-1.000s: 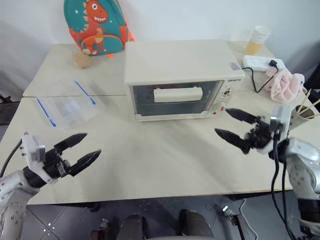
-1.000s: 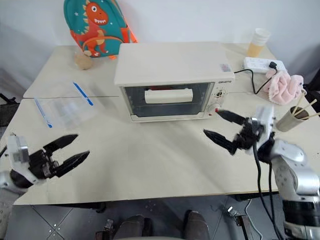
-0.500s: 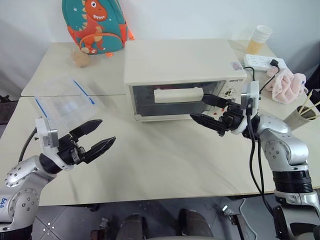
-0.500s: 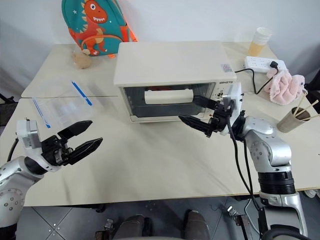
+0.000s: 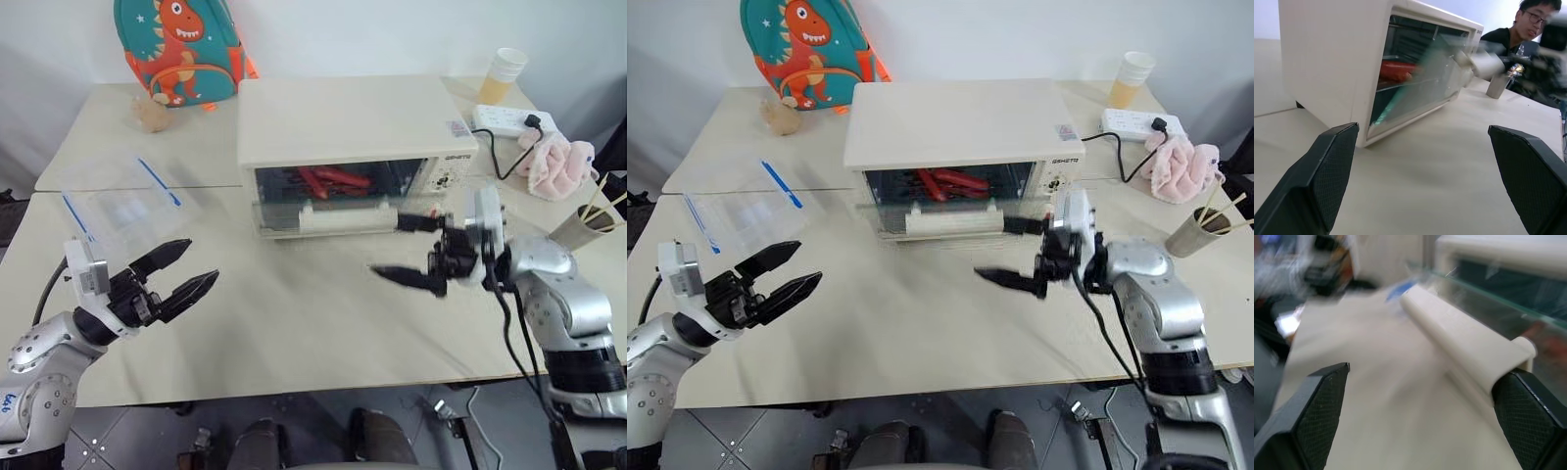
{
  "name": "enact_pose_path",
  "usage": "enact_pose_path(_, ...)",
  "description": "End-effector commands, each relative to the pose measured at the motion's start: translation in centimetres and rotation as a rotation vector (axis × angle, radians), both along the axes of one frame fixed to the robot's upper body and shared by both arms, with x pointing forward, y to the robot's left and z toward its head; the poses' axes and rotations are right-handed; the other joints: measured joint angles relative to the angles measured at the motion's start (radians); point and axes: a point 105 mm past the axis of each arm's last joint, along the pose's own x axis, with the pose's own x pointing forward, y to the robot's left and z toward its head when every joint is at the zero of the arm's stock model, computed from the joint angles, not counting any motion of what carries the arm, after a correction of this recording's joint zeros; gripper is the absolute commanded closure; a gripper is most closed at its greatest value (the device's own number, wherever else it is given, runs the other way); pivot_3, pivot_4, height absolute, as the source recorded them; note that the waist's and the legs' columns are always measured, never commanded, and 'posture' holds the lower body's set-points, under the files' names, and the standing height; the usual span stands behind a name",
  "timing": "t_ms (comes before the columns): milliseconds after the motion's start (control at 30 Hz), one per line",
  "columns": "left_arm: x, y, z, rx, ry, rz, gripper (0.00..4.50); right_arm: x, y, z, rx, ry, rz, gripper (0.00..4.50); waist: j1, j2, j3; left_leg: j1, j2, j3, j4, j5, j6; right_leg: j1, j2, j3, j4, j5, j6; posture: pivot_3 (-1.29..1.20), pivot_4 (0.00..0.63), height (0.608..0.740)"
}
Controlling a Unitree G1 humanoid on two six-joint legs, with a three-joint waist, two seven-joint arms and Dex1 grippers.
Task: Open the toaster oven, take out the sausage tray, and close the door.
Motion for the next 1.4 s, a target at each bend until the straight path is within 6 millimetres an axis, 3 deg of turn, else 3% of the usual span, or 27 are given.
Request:
enact_pose_path(33,-0.1,0.2,1.2,0.016,-0.031,-0.023,0.0,-2.3,1.0,-0.2,-0.045,-0.096,0.115,0.02,0.0,0.0,0.0,0.0,0.001,0.001,0.0,0.0,0.0,0.0,0.001,0.001,0.0,0.0,0.0,0.0,0.15,0.74)
enact_pose_path(133,0.3,-0.2,1.6,0.007,-0.034,-0.043,0.0,-2.6,0.7,-1.3,-0.064,-0.113,0.091,0.02,0.002,0.0,0.0,0.0,0.001,0.002,0.0,0.0,0.0,0.0,0.001,0.001,-0.001,0.0,0.0,0.0,0.15,0.74)
enact_pose_path(333,3.3,-3.1,2.4,-0.045,-0.06,-0.082,1.87,-2.4,0.1,-2.5,-0.096,-0.157,0.054,0.0,0.007,0.0,0.0,0.0,0.001,0.002,0.001,0.0,0.0,0.0,0.001,0.002,0.0,0.0,0.0,0.0,0.15,0.74)
enact_pose_path(600,7.2,-7.7,2.3,0.019,-0.119,-0.143,4.36,-1.6,-0.4,-2.5,-0.11,-0.202,0.012,0.0,0.006,0.0,0.0,0.0,0.001,0.002,0.003,0.0,0.0,0.0,0.001,0.002,0.001,0.0,0.0,0.0,0.15,0.74)
enact_pose_path(700,7.8,-8.2,2.5,0.006,-0.14,-0.143,4.44,-1.7,-0.5,-2.6,-0.118,-0.209,0.005,0.0,0.004,-0.001,0.0,0.0,0.001,0.002,0.003,0.0,0.0,0.0,0.001,0.002,0.001,0.0,0.0,0.0,0.15,0.74)
enact_pose_path(867,7.8,-9.8,0.4,0.085,-0.09,-0.22,4.44,-1.5,-1.6,-2.8,-0.118,-0.202,-0.087,0.0,0.006,-0.001,0.0,0.0,0.001,0.002,0.003,0.0,0.0,0.0,0.001,0.002,0.001,0.0,0.0,0.0,0.15,0.74)
enact_pose_path(1000,7.6,-9.9,0.0,0.084,-0.068,-0.237,4.44,-1.9,-4.2,-3.4,-0.132,-0.186,-0.199,0.0,0.021,-0.001,0.0,-0.001,0.001,0.002,0.006,0.0,0.0,0.0,0.001,0.002,0.001,0.0,0.0,0.0,0.15,0.74)
enact_pose_path(1167,6.6,-10.0,-1.9,0.13,-0.026,-0.285,4.44,-3.8,-10.9,-5.9,-0.221,-0.147,-0.441,0.0,0.035,-0.001,0.0,0.0,0.001,0.001,0.008,0.0,0.0,0.004,0.001,0.001,0.0,0.0,0.0,0.0,0.15,0.74)
enact_pose_path(1267,6.2,-9.7,-3.3,0.177,-0.002,-0.282,4.44,-3.3,-13.2,-4.5,-0.229,-0.22,-0.573,0.0,0.026,-0.001,0.0,0.0,0.001,0.004,0.008,0.0,0.001,0.006,0.001,0.003,-0.005,0.0,0.0,0.0,0.15,0.74)
enact_pose_path(1400,6.1,-9.2,-4.2,0.181,0.023,-0.257,4.44,-2.1,-13.0,-2.5,-0.223,-0.306,-0.634,0.0,0.009,-0.001,0.0,0.003,0.001,0.005,0.01,0.001,0.001,0.006,0.002,0.006,-0.001,0.0,0.0,0.0,0.15,0.74)
